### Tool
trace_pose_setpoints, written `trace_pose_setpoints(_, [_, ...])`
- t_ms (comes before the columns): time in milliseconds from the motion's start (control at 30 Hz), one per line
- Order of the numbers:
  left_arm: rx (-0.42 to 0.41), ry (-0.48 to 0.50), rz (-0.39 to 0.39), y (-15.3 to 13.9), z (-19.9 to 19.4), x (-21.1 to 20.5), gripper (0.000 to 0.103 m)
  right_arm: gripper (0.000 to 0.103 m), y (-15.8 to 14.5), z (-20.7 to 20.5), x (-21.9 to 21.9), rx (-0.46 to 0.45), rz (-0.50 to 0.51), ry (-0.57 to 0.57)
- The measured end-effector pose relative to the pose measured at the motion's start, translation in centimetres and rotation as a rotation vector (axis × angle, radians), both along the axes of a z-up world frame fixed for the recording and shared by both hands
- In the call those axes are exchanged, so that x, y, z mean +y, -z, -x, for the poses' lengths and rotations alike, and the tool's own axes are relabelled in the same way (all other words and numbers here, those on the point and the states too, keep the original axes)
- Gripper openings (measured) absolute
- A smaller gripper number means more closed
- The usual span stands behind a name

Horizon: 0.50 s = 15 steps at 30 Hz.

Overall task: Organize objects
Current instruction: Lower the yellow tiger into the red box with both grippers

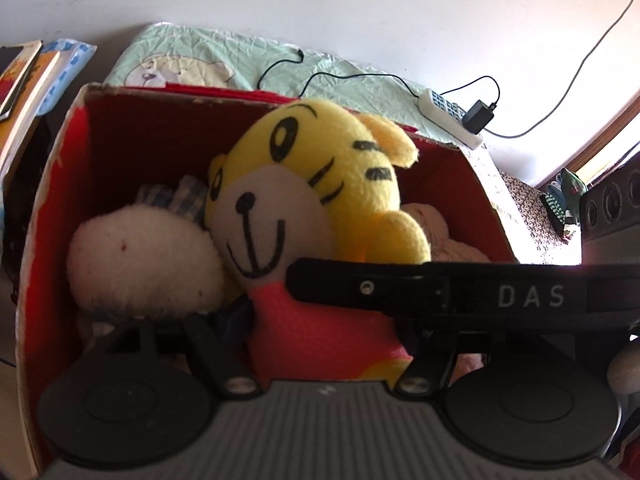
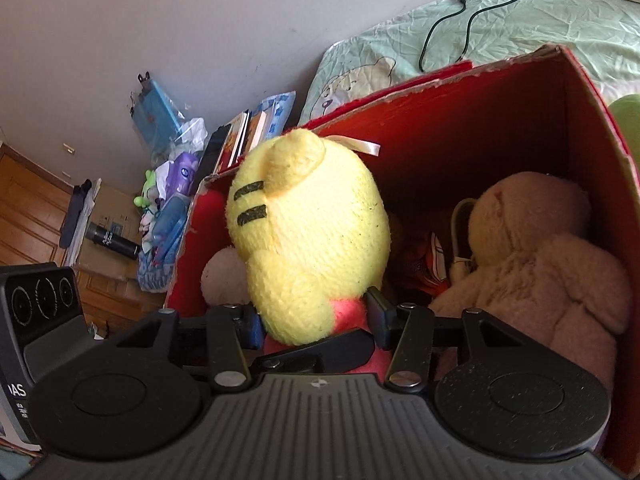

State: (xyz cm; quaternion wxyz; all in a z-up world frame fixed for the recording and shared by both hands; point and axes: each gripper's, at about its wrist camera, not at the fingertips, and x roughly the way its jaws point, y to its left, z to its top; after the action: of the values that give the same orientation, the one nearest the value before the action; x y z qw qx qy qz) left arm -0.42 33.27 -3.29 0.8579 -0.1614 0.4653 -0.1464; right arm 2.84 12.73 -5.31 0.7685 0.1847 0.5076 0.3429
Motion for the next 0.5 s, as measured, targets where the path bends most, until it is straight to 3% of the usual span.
trace_pose_setpoints(267, [-0.003,-0.003,-0.001,-0.1,-0.1,0.0,0.079,0.059,-0.6,0.4,-0.8,-0.012,-0.040,0.028])
trace_pose_setpoints(500, [-0.015,0.021,-0.028,-0.7,0.4,-0.6,0.079,0.060,-1.2,1.1,-2.8,-0.022,-0.085,0.107])
